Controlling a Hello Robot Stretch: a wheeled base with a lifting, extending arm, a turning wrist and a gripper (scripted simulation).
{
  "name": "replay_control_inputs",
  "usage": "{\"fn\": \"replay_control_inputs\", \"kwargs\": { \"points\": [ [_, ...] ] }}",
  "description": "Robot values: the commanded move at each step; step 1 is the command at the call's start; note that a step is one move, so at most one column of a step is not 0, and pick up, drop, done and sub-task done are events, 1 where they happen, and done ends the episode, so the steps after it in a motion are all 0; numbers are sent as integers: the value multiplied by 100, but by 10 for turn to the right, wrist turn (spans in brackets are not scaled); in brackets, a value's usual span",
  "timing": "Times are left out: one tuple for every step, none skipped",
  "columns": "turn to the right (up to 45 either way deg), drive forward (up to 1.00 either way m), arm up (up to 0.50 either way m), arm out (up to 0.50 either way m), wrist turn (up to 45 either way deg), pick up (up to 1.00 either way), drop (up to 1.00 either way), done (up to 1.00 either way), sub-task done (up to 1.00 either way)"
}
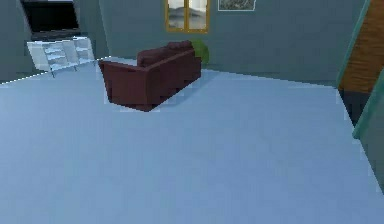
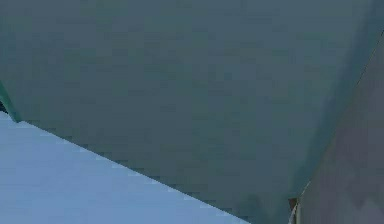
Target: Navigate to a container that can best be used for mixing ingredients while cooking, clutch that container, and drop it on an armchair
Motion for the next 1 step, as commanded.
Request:
{"fn": "replay_control_inputs", "kwargs": {
  "points": [
    [0,15,0,0,0,0,0,0,0]
  ]
}}
